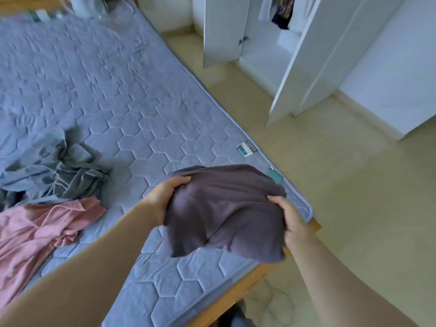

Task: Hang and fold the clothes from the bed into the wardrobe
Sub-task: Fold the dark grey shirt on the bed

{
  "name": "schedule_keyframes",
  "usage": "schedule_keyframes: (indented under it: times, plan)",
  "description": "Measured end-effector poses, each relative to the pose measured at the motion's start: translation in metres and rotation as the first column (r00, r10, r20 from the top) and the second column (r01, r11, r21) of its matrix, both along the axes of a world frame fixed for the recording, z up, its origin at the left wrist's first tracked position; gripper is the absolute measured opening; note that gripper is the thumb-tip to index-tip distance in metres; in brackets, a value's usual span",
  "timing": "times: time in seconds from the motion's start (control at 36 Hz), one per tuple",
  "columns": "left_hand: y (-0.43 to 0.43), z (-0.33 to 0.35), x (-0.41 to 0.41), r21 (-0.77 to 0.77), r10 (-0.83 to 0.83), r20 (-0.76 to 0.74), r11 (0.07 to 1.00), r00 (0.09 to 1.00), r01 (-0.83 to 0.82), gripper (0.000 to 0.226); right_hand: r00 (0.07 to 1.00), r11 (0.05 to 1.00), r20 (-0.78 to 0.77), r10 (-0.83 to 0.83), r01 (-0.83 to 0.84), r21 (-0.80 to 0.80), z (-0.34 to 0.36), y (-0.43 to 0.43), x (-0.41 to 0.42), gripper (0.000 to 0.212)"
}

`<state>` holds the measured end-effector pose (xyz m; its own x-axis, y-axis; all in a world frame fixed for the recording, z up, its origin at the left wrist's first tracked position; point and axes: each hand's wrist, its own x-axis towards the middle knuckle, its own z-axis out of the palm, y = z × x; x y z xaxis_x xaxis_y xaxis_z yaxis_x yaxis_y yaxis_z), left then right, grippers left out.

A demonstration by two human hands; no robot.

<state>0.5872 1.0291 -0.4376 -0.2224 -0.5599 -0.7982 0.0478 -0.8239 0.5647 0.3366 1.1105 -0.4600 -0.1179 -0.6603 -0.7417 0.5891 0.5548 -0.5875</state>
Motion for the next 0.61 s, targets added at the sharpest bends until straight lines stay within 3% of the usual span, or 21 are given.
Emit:
schedule_keyframes:
  times: [0.19, 0.31, 0.47, 0.61]
  plan:
    - [-0.002, 0.069, -0.073, -0.131, -0.089, -0.169, 0.989, 0.982, 0.068, 0.029, 0.997, 0.993, -0.061, -0.053, 0.047, -0.106, 0.083, 0.024, -0.068, 0.032]
    - [0.007, 0.102, -0.134, -0.201, -0.173, -0.303, 0.973, 0.937, 0.115, 0.03, 0.991, 0.979, 0.006, -0.131, 0.13, -0.159, 0.119, 0.054, -0.114, 0.014]
    - [0.032, 0.143, -0.24, -0.285, -0.265, -0.398, 0.946, 0.878, 0.156, 0.039, 0.971, 0.93, 0.086, -0.225, 0.24, -0.278, 0.155, 0.097, -0.203, 0.014]
    - [0.054, 0.172, -0.348, -0.367, -0.26, -0.483, 0.927, 0.836, 0.076, 0.043, 0.966, 0.886, 0.114, -0.232, 0.258, -0.384, 0.184, 0.124, -0.294, 0.018]
